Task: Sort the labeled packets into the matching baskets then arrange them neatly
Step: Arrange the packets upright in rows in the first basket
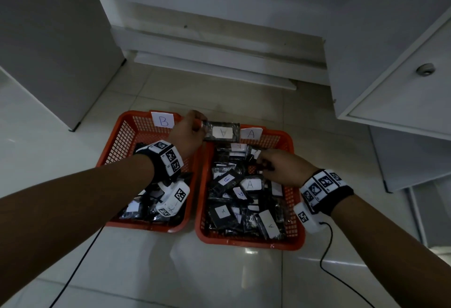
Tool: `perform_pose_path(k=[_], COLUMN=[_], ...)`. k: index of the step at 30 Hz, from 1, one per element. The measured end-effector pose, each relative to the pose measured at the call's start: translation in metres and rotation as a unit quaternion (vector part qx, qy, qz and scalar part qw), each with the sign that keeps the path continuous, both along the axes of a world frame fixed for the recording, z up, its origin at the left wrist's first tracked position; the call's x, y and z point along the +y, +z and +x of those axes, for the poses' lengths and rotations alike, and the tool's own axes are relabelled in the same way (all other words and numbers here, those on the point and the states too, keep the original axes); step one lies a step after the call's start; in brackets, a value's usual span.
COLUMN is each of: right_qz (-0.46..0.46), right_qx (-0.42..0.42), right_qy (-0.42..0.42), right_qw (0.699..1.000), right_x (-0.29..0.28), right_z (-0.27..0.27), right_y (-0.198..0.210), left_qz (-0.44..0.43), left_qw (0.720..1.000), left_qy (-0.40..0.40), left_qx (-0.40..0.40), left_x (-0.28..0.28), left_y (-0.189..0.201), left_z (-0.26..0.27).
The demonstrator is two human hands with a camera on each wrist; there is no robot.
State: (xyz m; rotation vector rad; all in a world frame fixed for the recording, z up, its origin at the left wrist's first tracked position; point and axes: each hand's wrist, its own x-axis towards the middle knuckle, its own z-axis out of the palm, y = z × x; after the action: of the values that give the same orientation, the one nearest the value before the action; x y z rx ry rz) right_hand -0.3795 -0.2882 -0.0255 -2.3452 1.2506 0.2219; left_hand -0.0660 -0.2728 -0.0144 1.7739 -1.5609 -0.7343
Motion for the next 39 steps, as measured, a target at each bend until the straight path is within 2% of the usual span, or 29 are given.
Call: perform_pose_path(k=[4,8,13,16,19,21,24,26,30,32,35,39], right_qz=[0.060,0.051,0.085,0.078,0.086,0.099,0.114,0.094,0.054,0.041,0.033,0.047], right_qx=[0.032,0.059,-0.029,-0.021,-0.033,-0.060,-0.114,-0.122,-0.160,-0.183,-0.227,-0.294], right_qy=[0.028,0.017,-0.018,-0.032,-0.089,-0.130,-0.181,-0.202,-0.256,-0.282,-0.321,-0.357], right_qw=[0.997,0.997,0.996,0.996,0.992,0.985,0.970,0.967,0.952,0.941,0.919,0.885], right_x=[0.008,0.011,0.002,-0.003,-0.012,-0.018,-0.020,-0.020,-0.018,-0.016,-0.014,-0.013], right_z=[-0.003,0.005,0.005,-0.009,-0.031,-0.046,-0.063,-0.071,-0.080,-0.082,-0.084,-0.083], right_y=[-0.009,-0.027,-0.016,0.000,0.021,0.031,0.033,0.027,0.016,0.011,0.004,0.002], left_qz=[0.010,0.016,0.013,0.028,0.084,0.150,0.224,0.209,0.077,0.049,0.008,0.028], left_qw=[1.000,0.999,0.998,0.997,0.991,0.974,0.917,0.890,0.893,0.888,0.863,0.825], left_qy=[-0.029,-0.033,-0.051,-0.062,-0.103,-0.172,-0.293,-0.315,-0.284,-0.261,-0.270,-0.282], left_qx=[-0.008,-0.012,-0.029,-0.032,-0.014,-0.016,-0.153,-0.255,-0.341,-0.375,-0.427,-0.488], left_x=[0.005,0.005,0.008,0.009,0.010,0.012,0.018,0.015,-0.012,-0.025,-0.036,-0.033], left_y=[0.003,0.008,0.011,0.011,0.016,0.019,0.022,0.018,0.003,0.000,-0.008,-0.037], left_z=[-0.001,-0.006,-0.008,-0.005,-0.003,-0.004,-0.016,-0.028,-0.058,-0.082,-0.119,-0.141])
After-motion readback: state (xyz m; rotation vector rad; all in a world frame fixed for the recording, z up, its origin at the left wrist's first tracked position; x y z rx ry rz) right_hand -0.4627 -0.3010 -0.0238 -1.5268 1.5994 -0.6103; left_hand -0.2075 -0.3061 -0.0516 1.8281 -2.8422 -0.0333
